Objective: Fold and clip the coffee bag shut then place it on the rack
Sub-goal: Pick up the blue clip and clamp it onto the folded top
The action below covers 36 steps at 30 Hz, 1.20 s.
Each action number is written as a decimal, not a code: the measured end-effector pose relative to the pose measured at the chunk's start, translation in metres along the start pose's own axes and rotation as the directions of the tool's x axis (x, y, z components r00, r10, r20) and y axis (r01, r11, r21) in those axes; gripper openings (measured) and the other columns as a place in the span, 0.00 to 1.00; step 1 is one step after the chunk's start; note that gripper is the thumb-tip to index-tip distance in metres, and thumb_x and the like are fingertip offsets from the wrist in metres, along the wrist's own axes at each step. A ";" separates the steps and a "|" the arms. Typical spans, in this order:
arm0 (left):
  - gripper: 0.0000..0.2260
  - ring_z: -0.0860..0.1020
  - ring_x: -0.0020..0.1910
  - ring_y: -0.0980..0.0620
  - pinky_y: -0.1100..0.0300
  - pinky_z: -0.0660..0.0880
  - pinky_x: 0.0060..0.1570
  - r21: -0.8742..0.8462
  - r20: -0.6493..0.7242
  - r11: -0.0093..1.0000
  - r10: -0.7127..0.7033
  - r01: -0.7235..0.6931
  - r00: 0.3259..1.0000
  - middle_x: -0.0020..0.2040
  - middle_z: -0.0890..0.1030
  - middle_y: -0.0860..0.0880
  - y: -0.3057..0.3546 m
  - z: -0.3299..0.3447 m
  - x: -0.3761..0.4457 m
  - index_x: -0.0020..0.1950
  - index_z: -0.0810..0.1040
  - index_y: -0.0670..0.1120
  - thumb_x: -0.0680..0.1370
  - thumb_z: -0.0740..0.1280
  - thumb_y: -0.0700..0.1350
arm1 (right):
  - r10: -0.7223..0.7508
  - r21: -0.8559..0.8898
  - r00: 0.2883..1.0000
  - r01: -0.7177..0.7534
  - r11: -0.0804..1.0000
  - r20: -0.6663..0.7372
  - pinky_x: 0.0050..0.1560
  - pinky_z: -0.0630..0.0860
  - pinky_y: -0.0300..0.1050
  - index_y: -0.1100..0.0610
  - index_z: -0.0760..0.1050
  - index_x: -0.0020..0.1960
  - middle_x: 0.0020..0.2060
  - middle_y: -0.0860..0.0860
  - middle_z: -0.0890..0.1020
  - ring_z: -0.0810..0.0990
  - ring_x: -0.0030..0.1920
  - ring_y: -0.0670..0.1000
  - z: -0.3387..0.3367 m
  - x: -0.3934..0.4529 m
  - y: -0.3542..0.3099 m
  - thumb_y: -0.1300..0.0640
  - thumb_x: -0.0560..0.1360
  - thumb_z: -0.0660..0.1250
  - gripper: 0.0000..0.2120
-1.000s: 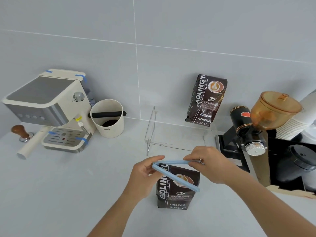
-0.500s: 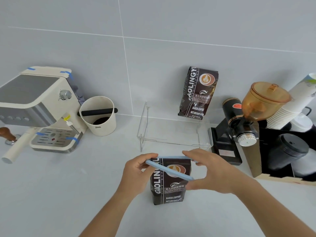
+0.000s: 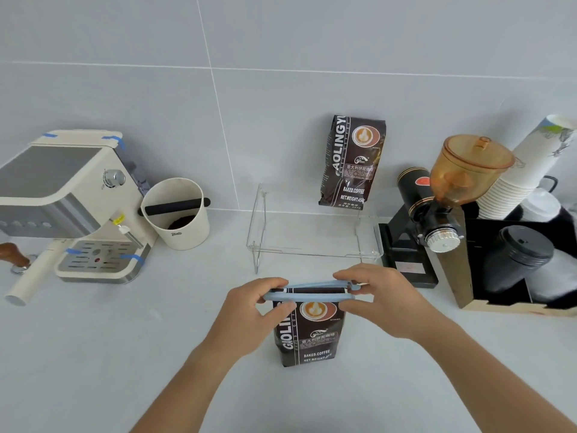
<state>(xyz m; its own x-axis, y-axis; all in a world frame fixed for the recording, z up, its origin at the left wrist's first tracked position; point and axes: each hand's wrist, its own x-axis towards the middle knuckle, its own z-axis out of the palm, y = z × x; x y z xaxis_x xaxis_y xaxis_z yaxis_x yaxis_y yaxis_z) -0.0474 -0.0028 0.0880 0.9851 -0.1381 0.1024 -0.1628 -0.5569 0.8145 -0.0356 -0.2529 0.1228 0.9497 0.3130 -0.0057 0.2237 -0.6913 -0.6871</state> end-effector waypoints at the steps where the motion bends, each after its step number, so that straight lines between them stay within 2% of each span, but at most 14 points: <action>1: 0.13 0.77 0.51 0.68 0.77 0.71 0.48 0.037 0.027 0.999 0.020 -0.021 0.999 0.47 0.81 0.68 0.002 -0.001 0.003 0.57 0.81 0.56 0.73 0.72 0.49 | 0.008 -0.001 1.000 -0.008 1.000 0.008 0.55 0.80 0.40 0.50 0.78 0.61 0.50 0.44 0.81 0.81 0.50 0.49 0.000 0.000 0.000 0.56 0.69 0.75 0.21; 4: 0.16 0.77 0.58 0.60 0.66 0.73 0.57 0.186 0.140 0.978 0.066 -0.092 0.988 0.58 0.82 0.59 0.010 -0.009 0.012 0.64 0.78 0.53 0.77 0.67 0.53 | 0.020 -0.012 1.000 -0.021 1.000 -0.006 0.54 0.79 0.37 0.51 0.79 0.60 0.50 0.45 0.81 0.81 0.50 0.49 0.003 0.001 0.000 0.57 0.69 0.76 0.20; 6: 0.17 0.77 0.60 0.57 0.61 0.72 0.60 0.233 0.196 0.967 0.059 -0.105 0.979 0.61 0.82 0.56 0.010 -0.011 0.015 0.65 0.77 0.53 0.77 0.66 0.54 | 0.023 -0.012 1.000 -0.023 1.000 -0.018 0.53 0.79 0.35 0.51 0.79 0.60 0.48 0.45 0.81 0.81 0.49 0.49 0.003 0.001 0.000 0.58 0.68 0.76 0.20; 11: 0.16 0.78 0.57 0.59 0.68 0.72 0.55 0.219 0.206 0.973 0.023 -0.069 0.978 0.60 0.83 0.54 0.017 -0.013 0.004 0.63 0.79 0.52 0.76 0.69 0.52 | -0.007 -0.019 1.000 0.006 1.000 -0.017 0.54 0.80 0.40 0.52 0.80 0.59 0.48 0.44 0.81 0.81 0.48 0.49 0.003 -0.012 -0.005 0.59 0.67 0.77 0.21; 14: 0.15 0.79 0.55 0.56 0.62 0.75 0.54 0.246 0.229 0.965 0.033 -0.091 0.973 0.57 0.84 0.53 0.017 -0.013 0.007 0.62 0.79 0.52 0.77 0.68 0.52 | -0.016 -0.037 1.000 0.015 0.999 -0.025 0.53 0.81 0.45 0.52 0.80 0.58 0.49 0.47 0.83 0.81 0.47 0.49 0.003 -0.009 -0.004 0.58 0.68 0.76 0.19; 17: 0.14 0.79 0.53 0.53 0.56 0.76 0.53 0.330 0.259 0.932 0.062 -0.149 0.964 0.55 0.84 0.54 0.016 -0.013 0.006 0.61 0.78 0.53 0.78 0.64 0.54 | -0.011 -0.048 0.999 0.009 0.999 -0.035 0.52 0.81 0.45 0.52 0.81 0.56 0.48 0.47 0.84 0.81 0.46 0.48 0.003 -0.009 -0.007 0.58 0.69 0.76 0.17; 19: 0.15 0.78 0.54 0.51 0.56 0.75 0.53 0.405 0.260 0.897 0.073 -0.177 0.963 0.57 0.82 0.54 0.016 -0.012 0.006 0.64 0.75 0.53 0.79 0.61 0.55 | 0.007 -0.043 0.999 -0.009 0.999 -0.038 0.50 0.81 0.43 0.53 0.82 0.56 0.46 0.47 0.84 0.82 0.45 0.47 0.004 -0.009 -0.008 0.58 0.69 0.76 0.15; 22: 0.16 0.78 0.54 0.49 0.56 0.74 0.51 0.472 0.270 0.850 0.115 -0.235 0.956 0.59 0.81 0.54 0.022 -0.008 0.006 0.65 0.73 0.53 0.80 0.59 0.55 | 0.020 -0.031 0.999 -0.021 0.999 -0.035 0.46 0.77 0.31 0.53 0.83 0.54 0.43 0.45 0.83 0.81 0.40 0.42 0.003 -0.009 -0.009 0.58 0.68 0.76 0.14; 24: 0.17 0.78 0.54 0.47 0.54 0.75 0.51 0.473 0.307 0.832 0.152 -0.290 0.939 0.59 0.81 0.53 0.029 -0.002 0.007 0.67 0.72 0.53 0.80 0.59 0.55 | 0.004 -0.032 1.000 -0.005 0.999 -0.029 0.44 0.75 0.27 0.53 0.83 0.53 0.41 0.43 0.83 0.79 0.38 0.37 0.004 -0.009 -0.011 0.58 0.68 0.77 0.14; 26: 0.16 0.78 0.53 0.47 0.52 0.75 0.50 0.462 0.336 0.827 0.169 -0.319 0.926 0.58 0.81 0.52 0.035 0.006 0.009 0.66 0.73 0.52 0.80 0.59 0.54 | -0.006 -0.035 0.999 0.005 0.999 -0.032 0.43 0.77 0.30 0.53 0.84 0.50 0.41 0.45 0.85 0.79 0.37 0.38 0.004 -0.008 -0.013 0.59 0.67 0.77 0.12; 28: 0.14 0.78 0.51 0.47 0.51 0.75 0.48 0.452 0.346 0.830 0.175 -0.328 0.922 0.54 0.81 0.51 0.037 0.012 0.010 0.62 0.74 0.51 0.80 0.59 0.53 | 0.000 -0.019 0.999 0.000 1.000 -0.042 0.42 0.78 0.36 0.53 0.84 0.47 0.39 0.47 0.86 0.81 0.38 0.44 0.003 -0.009 -0.012 0.60 0.67 0.77 0.09; 31: 0.11 0.78 0.46 0.48 0.50 0.75 0.45 0.435 0.361 0.841 0.164 -0.322 0.918 0.48 0.81 0.50 0.038 0.013 0.012 0.57 0.76 0.50 0.79 0.60 0.52 | 0.001 0.010 0.999 0.000 1.000 -0.043 0.41 0.79 0.36 0.54 0.84 0.44 0.33 0.45 0.84 0.81 0.41 0.45 0.003 -0.011 -0.010 0.61 0.67 0.76 0.07; 33: 0.09 0.77 0.43 0.48 0.51 0.75 0.43 0.421 0.369 0.847 0.167 -0.325 0.914 0.45 0.81 0.50 0.036 0.012 0.013 0.54 0.77 0.50 0.78 0.61 0.51 | -0.005 0.022 0.999 0.006 1.000 -0.047 0.40 0.79 0.36 0.54 0.83 0.42 0.31 0.43 0.82 0.81 0.39 0.45 0.004 -0.011 -0.010 0.62 0.66 0.76 0.07; 36: 0.08 0.76 0.41 0.50 0.54 0.73 0.40 0.407 0.359 0.854 0.177 -0.324 0.917 0.42 0.81 0.50 0.033 0.012 0.014 0.51 0.78 0.50 0.78 0.63 0.51 | -0.013 0.017 0.998 0.014 1.000 -0.067 0.39 0.81 0.41 0.54 0.80 0.40 0.31 0.46 0.82 0.81 0.36 0.47 0.006 -0.010 -0.009 0.62 0.66 0.76 0.07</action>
<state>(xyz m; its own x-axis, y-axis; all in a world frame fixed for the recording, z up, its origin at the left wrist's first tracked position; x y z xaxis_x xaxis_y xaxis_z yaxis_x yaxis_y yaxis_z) -0.0399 -0.0327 0.1093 0.8542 -0.5189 0.0334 -0.4810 -0.7642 0.4298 -0.0490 -0.2455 0.1246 0.9593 0.2775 0.0520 0.2334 -0.6758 -0.6991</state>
